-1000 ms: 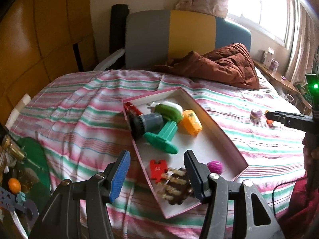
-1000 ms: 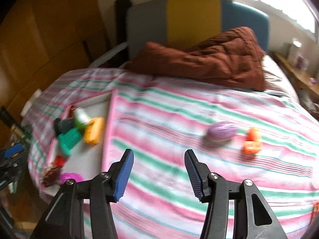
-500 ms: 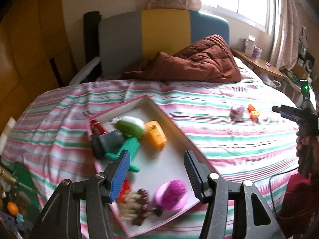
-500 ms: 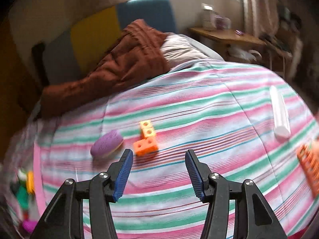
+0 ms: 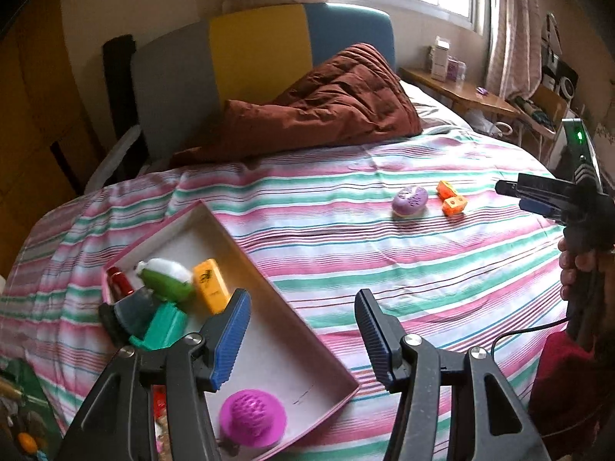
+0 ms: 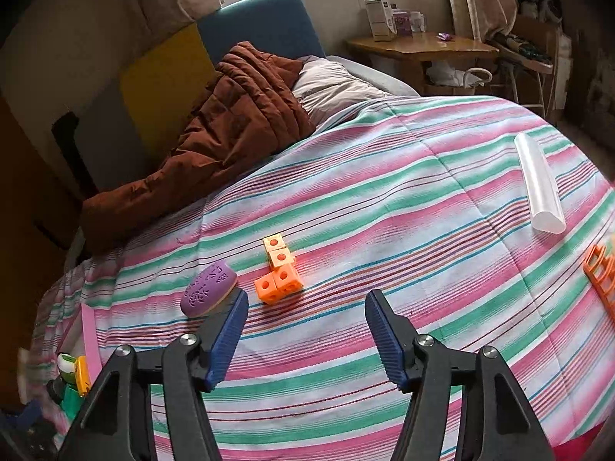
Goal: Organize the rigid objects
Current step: 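Move both tools back toward the lavender oval toy and orange cubes, then grasp the lavender oval toy with the left tool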
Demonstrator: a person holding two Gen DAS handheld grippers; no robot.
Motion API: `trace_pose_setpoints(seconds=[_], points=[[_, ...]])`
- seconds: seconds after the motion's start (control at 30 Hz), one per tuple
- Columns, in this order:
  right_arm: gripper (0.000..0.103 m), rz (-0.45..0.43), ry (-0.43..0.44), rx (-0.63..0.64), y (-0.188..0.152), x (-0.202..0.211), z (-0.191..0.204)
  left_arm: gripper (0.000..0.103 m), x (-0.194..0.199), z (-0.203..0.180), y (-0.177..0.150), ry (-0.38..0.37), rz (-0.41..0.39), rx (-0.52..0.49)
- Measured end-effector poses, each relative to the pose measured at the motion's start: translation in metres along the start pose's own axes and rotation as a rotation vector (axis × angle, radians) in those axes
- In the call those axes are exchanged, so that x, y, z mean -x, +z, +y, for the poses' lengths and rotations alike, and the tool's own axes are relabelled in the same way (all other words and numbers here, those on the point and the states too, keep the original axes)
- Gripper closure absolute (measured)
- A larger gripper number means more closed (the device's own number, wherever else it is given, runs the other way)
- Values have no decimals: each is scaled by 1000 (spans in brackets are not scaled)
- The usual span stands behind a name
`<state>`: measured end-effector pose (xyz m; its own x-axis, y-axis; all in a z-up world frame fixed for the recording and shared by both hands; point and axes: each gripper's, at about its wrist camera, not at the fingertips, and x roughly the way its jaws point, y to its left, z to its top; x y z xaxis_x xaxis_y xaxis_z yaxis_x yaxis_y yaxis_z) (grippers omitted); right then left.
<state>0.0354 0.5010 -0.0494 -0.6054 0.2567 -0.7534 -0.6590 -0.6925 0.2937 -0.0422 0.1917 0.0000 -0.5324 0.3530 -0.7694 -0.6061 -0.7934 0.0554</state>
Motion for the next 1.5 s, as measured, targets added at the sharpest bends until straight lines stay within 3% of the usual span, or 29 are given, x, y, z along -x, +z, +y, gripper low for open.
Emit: trace_pose_setpoints(seconds=[0.47, 1.07, 1.2, 1.5], points=[[38, 14, 20, -34, 0, 0, -2, 46, -32, -39, 21, -42, 36, -72], [37, 36, 44, -142, 5, -2, -20, 46, -105, -95, 64, -128, 99, -168], [35, 43, 54, -150, 5, -3, -21, 40, -121, -108, 78, -142, 101, -186], [34, 59, 78, -166, 5, -5, -23, 39, -153, -131, 96, -152, 122, -241]])
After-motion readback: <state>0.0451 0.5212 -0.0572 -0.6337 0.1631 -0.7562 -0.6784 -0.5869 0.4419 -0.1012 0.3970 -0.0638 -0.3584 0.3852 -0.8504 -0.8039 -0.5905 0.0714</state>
